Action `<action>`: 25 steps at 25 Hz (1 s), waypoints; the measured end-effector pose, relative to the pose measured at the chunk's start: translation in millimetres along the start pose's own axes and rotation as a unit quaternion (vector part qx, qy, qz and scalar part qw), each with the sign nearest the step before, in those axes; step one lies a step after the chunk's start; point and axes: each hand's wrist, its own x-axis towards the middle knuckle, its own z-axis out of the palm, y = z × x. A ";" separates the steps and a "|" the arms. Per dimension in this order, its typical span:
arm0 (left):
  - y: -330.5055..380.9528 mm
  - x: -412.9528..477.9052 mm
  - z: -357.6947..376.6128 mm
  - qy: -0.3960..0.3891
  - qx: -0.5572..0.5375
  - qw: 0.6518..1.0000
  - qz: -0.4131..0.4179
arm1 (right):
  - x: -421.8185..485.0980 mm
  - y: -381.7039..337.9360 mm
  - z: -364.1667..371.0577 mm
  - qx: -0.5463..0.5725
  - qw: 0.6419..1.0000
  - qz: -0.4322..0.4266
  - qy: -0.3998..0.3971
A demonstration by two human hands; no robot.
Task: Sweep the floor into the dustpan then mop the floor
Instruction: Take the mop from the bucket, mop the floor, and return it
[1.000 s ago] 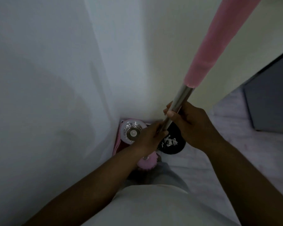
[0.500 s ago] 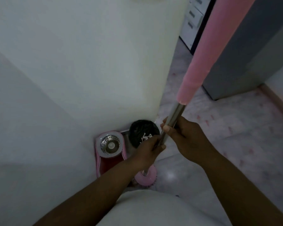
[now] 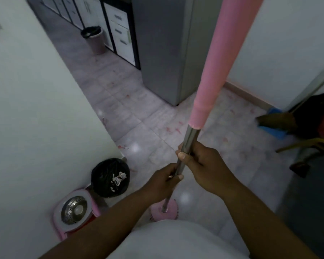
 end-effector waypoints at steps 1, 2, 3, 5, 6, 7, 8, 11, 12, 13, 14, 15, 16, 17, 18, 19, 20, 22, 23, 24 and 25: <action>7.6 11.4 12.3 -0.018 0.009 1.000 0.003 | -5.9 9.2 -14.2 0.000 1.000 0.009 0.013; 16.9 24.5 26.6 -0.039 0.020 0.999 0.008 | -12.9 19.6 -30.6 -0.002 0.999 0.018 0.031; 24.7 35.6 38.7 -0.058 0.029 0.998 0.011 | -19.0 28.3 -44.5 -0.003 0.998 0.028 0.048; 38.9 55.2 59.7 -0.092 0.039 0.995 0.021 | -29.0 41.3 -68.1 -0.004 0.996 0.050 0.069; 45.5 64.6 68.2 -0.108 0.046 0.993 0.025 | -32.1 46.4 -78.0 -0.005 0.995 0.059 0.076; 51.7 76.1 76.9 -0.126 0.053 0.990 0.027 | -34.5 52.3 -88.5 -0.004 0.994 0.070 0.085; 56.1 87.2 84.4 -0.139 0.059 0.988 0.025 | -35.9 57.7 -97.1 -0.001 0.992 0.079 0.093; 65.0 123.4 103.7 -0.180 0.072 0.981 0.017 | -33.4 72.8 -119.9 0.005 0.986 0.101 0.132; 67.8 138.3 109.8 -0.197 0.076 0.977 0.015 | -30.1 78.9 -128.8 0.004 0.983 0.111 0.147; 69.9 152.5 114.3 -0.212 0.079 0.974 0.015 | -25.9 84.1 -137.0 0.004 0.980 0.123 0.158; 71.4 167.0 117.6 -0.224 0.083 0.971 0.018 | -20.1 89.0 -145.0 0.005 0.977 0.133 0.165; 73.4 182.3 119.7 -0.236 0.086 0.968 0.024 | -12.6 94.5 -153.4 0.008 0.975 0.142 0.170; 75.5 196.7 120.2 -0.246 0.085 0.965 0.026 | -4.0 99.3 -160.7 0.011 0.973 0.147 0.175; 78.0 213.7 119.0 -0.257 0.083 0.962 0.026 | 8.1 104.1 -168.7 0.013 0.972 0.152 0.180; 80.8 229.5 116.2 -0.265 0.080 0.961 0.025 | 20.7 107.1 -175.8 0.012 0.971 0.156 0.184; 83.7 245.1 111.6 -0.267 0.078 0.960 0.024 | 34.8 109.2 -182.1 0.010 0.970 0.159 0.185; 86.8 260.9 105.6 -0.267 0.075 0.960 0.023 | 50.4 111.2 -188.1 0.009 0.969 0.163 0.185; 93.7 291.6 89.7 -0.268 0.071 0.961 0.022 | 84.9 113.7 -199.2 0.009 0.968 0.169 0.183; 96.6 306.7 81.1 -0.269 0.072 0.960 0.024 | 101.8 114.9 -204.2 0.007 0.968 0.172 0.182; 99.0 321.1 72.1 -0.270 0.072 0.960 0.025 | 117.6 116.1 -208.2 0.005 0.968 0.173 0.180; 101.6 336.1 62.0 -0.273 0.073 0.959 0.025 | 134.3 117.1 -211.9 0.004 0.968 0.176 0.178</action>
